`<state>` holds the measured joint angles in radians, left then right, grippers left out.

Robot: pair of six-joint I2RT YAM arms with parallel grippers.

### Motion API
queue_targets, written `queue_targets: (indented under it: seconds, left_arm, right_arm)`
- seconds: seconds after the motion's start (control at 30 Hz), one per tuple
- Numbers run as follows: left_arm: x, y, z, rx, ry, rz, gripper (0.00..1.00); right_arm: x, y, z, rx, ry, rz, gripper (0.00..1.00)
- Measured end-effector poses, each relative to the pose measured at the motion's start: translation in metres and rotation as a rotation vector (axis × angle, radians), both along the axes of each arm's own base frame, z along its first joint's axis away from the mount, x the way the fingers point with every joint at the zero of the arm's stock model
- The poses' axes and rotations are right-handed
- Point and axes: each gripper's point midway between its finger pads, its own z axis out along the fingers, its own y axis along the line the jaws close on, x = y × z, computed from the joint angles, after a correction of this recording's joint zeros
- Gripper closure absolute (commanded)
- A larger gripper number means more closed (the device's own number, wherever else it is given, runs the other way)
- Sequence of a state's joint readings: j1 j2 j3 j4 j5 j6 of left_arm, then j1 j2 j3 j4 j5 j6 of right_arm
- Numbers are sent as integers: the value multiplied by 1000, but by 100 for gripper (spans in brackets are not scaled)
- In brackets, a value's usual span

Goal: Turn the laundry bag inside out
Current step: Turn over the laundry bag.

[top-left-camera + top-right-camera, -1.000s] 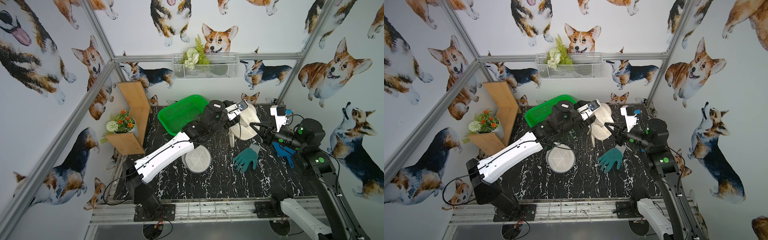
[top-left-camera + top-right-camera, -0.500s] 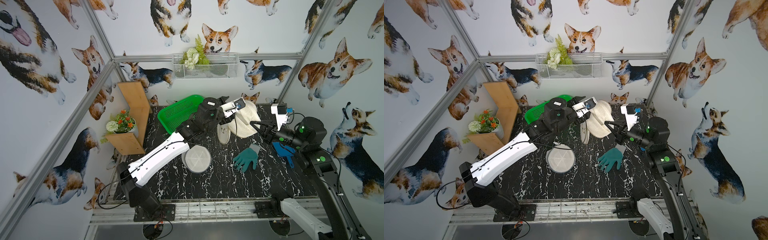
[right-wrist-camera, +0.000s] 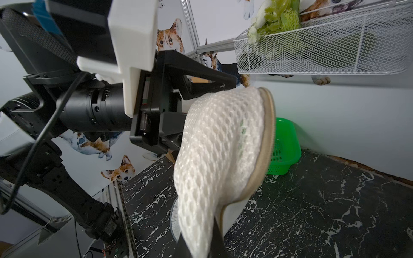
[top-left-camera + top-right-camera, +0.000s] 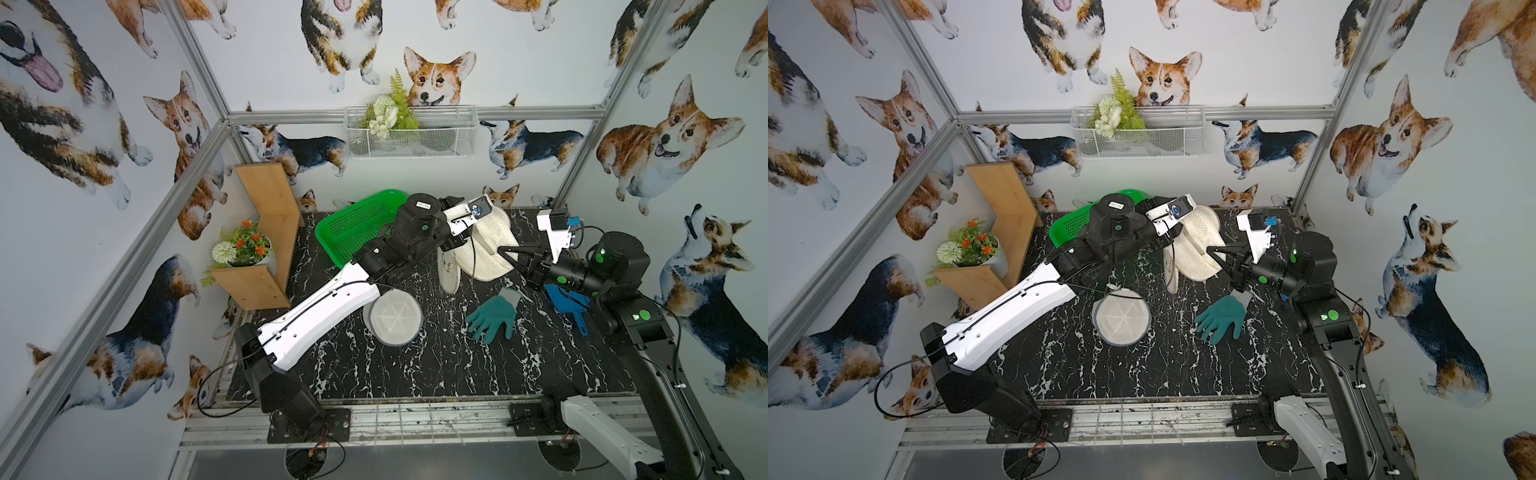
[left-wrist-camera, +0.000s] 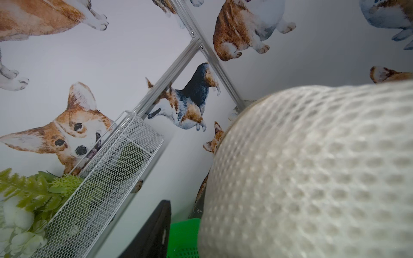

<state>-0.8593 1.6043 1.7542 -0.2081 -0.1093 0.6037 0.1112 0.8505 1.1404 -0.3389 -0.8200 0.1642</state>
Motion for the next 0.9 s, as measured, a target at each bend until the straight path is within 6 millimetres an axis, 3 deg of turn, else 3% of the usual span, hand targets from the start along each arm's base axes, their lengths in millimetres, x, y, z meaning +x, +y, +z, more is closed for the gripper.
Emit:
queue_targets:
  seconds: [0.13, 0.33, 0.63, 0.77, 0.9]
  left_arm:
    - [-8, -6, 2, 29, 1, -66, 46]
    - [-29, -21, -16, 104, 79, -267, 45]
    - [-54, -13, -40, 112, 246, -495, 52]
    - [-65, -10, -45, 105, 297, -564, 61]
    - [-72, -9, -46, 82, 343, -615, 78]
  right_arm:
    - [-2, 2, -2, -24, -6, 20, 100]
    - [-7, 8, -9, -52, 10, 84, 100]
    - [-18, 9, -16, -146, -51, 139, 100]
    - [-19, 10, -17, -167, -74, 151, 100]
    - [-18, 9, -17, -183, -88, 146, 100]
